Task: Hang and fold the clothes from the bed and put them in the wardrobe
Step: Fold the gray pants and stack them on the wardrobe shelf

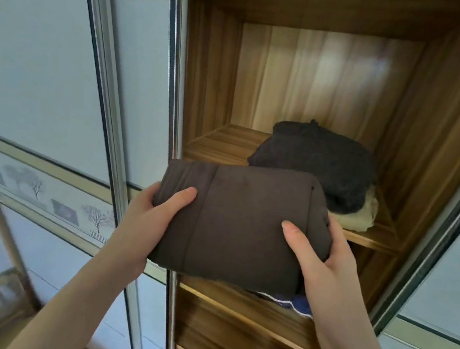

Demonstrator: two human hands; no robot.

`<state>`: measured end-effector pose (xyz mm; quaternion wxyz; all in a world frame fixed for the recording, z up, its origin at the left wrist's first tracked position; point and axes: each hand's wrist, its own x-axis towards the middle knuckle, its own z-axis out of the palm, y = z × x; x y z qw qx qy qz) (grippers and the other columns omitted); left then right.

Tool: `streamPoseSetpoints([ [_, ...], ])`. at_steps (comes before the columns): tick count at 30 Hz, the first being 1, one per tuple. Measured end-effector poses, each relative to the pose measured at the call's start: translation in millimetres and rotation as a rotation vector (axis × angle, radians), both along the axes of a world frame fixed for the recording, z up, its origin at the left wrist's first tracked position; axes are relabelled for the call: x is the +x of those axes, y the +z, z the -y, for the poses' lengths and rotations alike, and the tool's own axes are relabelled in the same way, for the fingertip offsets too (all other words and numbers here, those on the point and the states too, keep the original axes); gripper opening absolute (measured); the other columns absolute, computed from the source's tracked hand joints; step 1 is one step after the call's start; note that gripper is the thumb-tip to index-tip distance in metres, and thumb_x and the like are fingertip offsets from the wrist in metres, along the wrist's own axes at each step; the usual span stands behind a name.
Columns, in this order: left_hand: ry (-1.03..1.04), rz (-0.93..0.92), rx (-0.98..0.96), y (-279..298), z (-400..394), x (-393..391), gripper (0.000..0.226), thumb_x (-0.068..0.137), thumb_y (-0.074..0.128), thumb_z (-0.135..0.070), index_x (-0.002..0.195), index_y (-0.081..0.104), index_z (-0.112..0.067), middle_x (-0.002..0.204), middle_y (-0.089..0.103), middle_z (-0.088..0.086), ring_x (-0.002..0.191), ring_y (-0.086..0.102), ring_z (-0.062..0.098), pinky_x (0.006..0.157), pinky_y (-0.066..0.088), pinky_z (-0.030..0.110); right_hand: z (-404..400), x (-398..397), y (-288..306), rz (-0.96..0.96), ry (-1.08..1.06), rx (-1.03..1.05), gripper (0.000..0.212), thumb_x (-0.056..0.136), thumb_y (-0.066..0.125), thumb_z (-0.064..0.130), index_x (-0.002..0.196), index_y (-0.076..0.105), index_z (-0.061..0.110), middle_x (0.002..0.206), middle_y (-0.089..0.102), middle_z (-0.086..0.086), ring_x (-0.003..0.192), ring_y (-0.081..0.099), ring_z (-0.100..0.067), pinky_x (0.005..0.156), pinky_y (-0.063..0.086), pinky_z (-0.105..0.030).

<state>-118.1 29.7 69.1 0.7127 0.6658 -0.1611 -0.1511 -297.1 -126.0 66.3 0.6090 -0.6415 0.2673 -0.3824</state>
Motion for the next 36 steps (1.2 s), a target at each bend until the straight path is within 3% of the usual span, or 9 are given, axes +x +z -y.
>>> streamPoseSetpoints([
  [5, -0.032, 0.071, -0.064, 44, 13, 10, 0.029, 0.092, 0.076, -0.04, 0.118, 0.072, -0.03, 0.102, 0.08, -0.008, 0.095, 0.077, 0.016, 0.082, 0.061, 0.036, 11, 8, 42, 0.066, 0.007, -0.114, 0.071, 0.087, 0.074, 0.045, 0.151, 0.042, 0.044, 0.131, 0.057, 0.02, 0.111, 0.06, -0.004, 0.089, 0.053, -0.024],
  [8, -0.094, 0.093, -0.093, 68, 33, 20, 0.027, 0.094, 0.075, -0.038, 0.119, 0.071, -0.029, 0.098, 0.081, -0.01, 0.087, 0.078, 0.01, 0.07, 0.06, 0.027, 31, 15, 67, 0.118, 0.004, -0.112, 0.068, 0.087, 0.076, 0.044, 0.149, 0.046, 0.043, 0.132, 0.062, 0.014, 0.114, 0.065, -0.01, 0.093, 0.058, -0.035],
  [10, -0.143, 0.107, -0.087, 82, 52, 27, 0.023, 0.094, 0.074, -0.039, 0.115, 0.07, -0.031, 0.095, 0.081, -0.012, 0.084, 0.078, 0.008, 0.065, 0.06, 0.023, 48, 19, 81, 0.142, -0.001, -0.091, 0.064, 0.088, 0.077, 0.041, 0.145, 0.051, 0.04, 0.128, 0.067, 0.013, 0.109, 0.069, -0.01, 0.089, 0.061, -0.035],
  [14, -0.252, 0.097, -0.018, 103, 91, 42, 0.037, 0.092, 0.076, -0.045, 0.126, 0.067, -0.031, 0.113, 0.078, -0.004, 0.103, 0.075, 0.017, 0.083, 0.059, 0.033, 82, 24, 99, 0.142, -0.019, -0.065, 0.061, 0.089, 0.076, 0.04, 0.145, 0.052, 0.036, 0.126, 0.069, 0.01, 0.107, 0.071, -0.012, 0.085, 0.063, -0.036],
  [21, -0.373, 0.078, 0.051, 119, 158, 64, 0.044, 0.087, 0.082, -0.032, 0.126, 0.063, -0.023, 0.112, 0.075, 0.001, 0.1, 0.072, 0.018, 0.073, 0.054, 0.029, 134, 36, 109, 0.101, -0.063, 0.013, 0.055, 0.091, 0.076, 0.036, 0.141, 0.055, 0.029, 0.119, 0.074, 0.004, 0.098, 0.075, -0.016, 0.074, 0.061, -0.032],
  [26, -0.406, 0.111, 0.05, 118, 191, 81, 0.074, 0.084, 0.086, -0.033, 0.147, 0.053, -0.013, 0.121, 0.07, 0.003, 0.105, 0.069, 0.018, 0.077, 0.055, 0.027, 156, 45, 109, 0.075, -0.113, 0.067, 0.059, 0.091, 0.077, 0.035, 0.144, 0.052, 0.026, 0.12, 0.07, -0.001, 0.103, 0.071, -0.02, 0.071, 0.059, -0.032],
  [30, -0.411, 0.127, 0.025, 113, 206, 87, 0.079, 0.084, 0.086, -0.033, 0.151, 0.049, -0.012, 0.12, 0.069, 0.003, 0.104, 0.068, 0.018, 0.078, 0.055, 0.027, 166, 49, 108, 0.059, -0.136, 0.028, 0.062, 0.093, 0.076, 0.035, 0.147, 0.049, 0.025, 0.124, 0.068, -0.001, 0.107, 0.069, -0.02, 0.079, 0.06, -0.035],
  [36, -0.362, 0.19, -0.093, 110, 213, 91, 0.07, 0.087, 0.085, -0.03, 0.147, 0.051, -0.02, 0.118, 0.068, -0.008, 0.102, 0.068, 0.007, 0.07, 0.055, 0.015, 172, 58, 105, 0.118, -0.223, -0.092, 0.072, 0.09, 0.079, 0.035, 0.153, 0.045, 0.027, 0.13, 0.067, 0.005, 0.115, 0.068, -0.017, 0.103, 0.056, -0.041],
])
